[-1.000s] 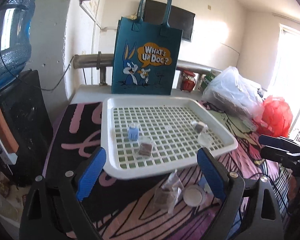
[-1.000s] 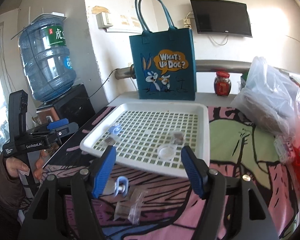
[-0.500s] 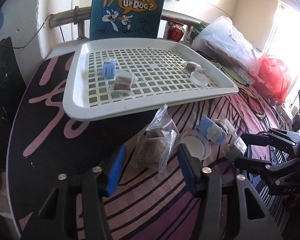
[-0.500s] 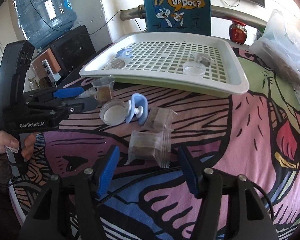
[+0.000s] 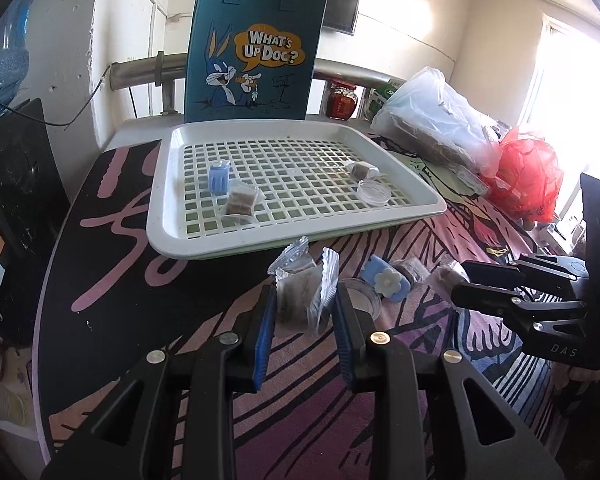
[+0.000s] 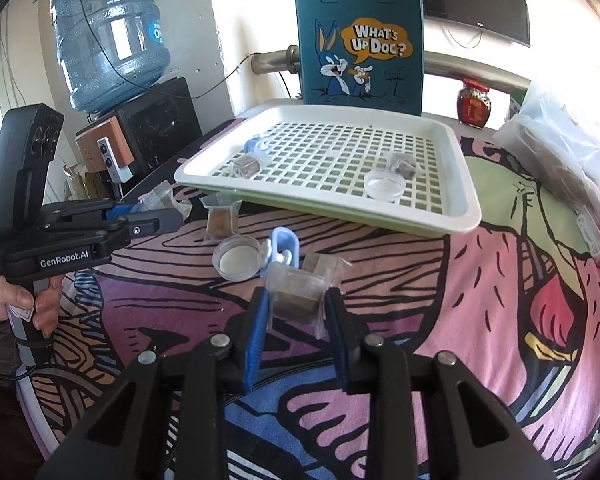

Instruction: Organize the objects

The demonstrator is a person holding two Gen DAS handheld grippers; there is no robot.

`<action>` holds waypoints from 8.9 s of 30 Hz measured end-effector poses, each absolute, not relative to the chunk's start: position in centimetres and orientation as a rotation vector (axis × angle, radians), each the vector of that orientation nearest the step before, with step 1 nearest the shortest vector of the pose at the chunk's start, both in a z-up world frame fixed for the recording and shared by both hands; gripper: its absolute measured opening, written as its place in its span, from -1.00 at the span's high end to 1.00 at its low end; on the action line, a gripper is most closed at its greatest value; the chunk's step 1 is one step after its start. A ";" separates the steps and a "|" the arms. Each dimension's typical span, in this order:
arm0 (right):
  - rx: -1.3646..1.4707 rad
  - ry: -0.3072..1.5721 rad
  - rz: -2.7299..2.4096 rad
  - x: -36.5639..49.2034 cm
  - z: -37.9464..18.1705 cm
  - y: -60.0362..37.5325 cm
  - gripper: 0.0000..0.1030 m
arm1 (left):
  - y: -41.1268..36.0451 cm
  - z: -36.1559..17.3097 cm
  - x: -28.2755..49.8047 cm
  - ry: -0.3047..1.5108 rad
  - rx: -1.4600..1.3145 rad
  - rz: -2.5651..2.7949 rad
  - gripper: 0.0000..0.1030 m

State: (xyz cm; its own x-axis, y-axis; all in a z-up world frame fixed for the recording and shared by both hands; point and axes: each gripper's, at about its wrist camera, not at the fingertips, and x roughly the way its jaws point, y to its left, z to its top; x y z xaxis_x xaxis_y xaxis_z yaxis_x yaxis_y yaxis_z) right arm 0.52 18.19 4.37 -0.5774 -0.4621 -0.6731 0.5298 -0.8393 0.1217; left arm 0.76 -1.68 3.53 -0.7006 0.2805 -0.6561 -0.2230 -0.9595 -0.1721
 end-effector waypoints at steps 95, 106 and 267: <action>0.796 0.123 -2.497 0.3 5.0 18.7 0.44 | 1.2 3.6 2.2 0.049 -0.884 2.735 0.48; 0.796 0.123 -2.497 0.3 5.0 18.7 0.44 | 1.2 3.6 2.2 0.049 -0.885 2.735 0.48; 0.885 0.088 -2.497 -8.8 8.1 20.4 0.43 | -5.0 4.0 -7.7 -0.031 -1.108 2.836 0.48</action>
State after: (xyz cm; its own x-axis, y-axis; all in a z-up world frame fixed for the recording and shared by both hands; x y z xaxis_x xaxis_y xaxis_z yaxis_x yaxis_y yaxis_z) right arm -8.77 20.37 8.12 -0.6720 -0.4234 -0.6075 0.4652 -0.8797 0.0986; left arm -7.74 -4.97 4.03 -0.7309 0.0973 -0.6755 -0.0825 -0.9951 -0.0542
